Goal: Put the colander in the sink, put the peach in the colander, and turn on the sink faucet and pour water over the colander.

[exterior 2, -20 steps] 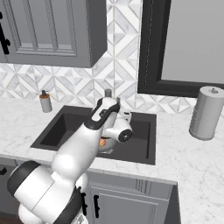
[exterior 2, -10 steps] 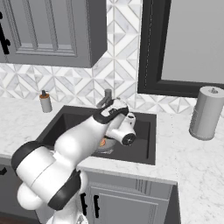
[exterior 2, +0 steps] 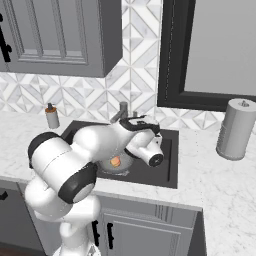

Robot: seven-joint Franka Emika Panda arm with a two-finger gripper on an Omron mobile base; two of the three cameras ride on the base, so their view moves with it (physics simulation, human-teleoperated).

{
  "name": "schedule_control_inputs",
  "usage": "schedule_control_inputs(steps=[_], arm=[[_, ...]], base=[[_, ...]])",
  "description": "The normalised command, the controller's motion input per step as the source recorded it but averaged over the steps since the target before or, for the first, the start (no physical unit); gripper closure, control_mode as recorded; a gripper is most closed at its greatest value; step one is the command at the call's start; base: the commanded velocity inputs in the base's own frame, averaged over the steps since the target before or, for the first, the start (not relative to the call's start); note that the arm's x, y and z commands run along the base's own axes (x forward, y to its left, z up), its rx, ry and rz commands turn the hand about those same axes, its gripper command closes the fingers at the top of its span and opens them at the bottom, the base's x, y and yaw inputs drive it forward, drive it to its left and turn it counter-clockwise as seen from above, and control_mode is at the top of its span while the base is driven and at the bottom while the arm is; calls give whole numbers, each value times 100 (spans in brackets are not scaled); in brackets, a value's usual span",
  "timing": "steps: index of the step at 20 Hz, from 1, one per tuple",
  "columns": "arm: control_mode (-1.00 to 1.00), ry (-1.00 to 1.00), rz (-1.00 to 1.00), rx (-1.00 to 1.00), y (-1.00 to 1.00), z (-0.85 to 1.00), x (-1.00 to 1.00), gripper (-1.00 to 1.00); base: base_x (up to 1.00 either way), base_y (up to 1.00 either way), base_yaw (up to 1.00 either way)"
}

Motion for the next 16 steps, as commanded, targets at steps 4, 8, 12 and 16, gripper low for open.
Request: schedule_control_inputs(steps=[4, 8, 12, 16], arm=[[-100, -3, 0, 0, 0, -28, 44, -100], [-100, -4, 0, 0, 0, -22, 48, -100], [-100, -4, 0, 1, 0, -13, 51, -100], [-100, -1, 0, 1, 0, -5, 50, -100]], base=[[0, 0, 0], [0, 0, 0], [0, 0, 0], [0, 0, 0]])
